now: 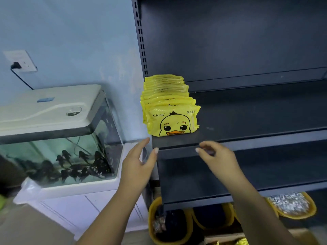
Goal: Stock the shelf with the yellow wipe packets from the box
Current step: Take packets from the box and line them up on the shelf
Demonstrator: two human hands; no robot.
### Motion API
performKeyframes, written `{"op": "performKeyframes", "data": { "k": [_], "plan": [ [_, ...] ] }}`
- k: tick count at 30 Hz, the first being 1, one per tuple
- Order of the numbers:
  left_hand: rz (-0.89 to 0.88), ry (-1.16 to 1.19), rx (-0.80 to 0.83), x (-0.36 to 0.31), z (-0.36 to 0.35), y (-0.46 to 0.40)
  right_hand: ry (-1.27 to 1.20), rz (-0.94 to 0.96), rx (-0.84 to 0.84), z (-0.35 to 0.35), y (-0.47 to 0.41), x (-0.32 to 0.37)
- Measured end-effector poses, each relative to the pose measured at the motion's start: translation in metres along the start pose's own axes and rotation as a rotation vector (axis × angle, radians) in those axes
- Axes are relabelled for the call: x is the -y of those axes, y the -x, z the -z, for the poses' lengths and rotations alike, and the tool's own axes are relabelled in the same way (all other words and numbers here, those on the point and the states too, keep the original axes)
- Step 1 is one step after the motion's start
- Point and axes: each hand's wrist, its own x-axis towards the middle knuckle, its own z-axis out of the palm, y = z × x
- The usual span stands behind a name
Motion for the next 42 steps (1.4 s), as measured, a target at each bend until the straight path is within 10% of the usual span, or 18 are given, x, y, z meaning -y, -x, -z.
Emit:
{"op": "performKeyframes", "data": {
  "k": [22,42],
  "plan": [
    [-0.189,-0.173,0.762,0.043,0.014,0.235,0.469,-0.546,0.004,0.015,0.31,-0.086],
    [0.131,-0.346,0.87,0.022,-0.189,0.308,0.375,-0.8,0.218,0.143,0.312,-0.313]
  ]
}}
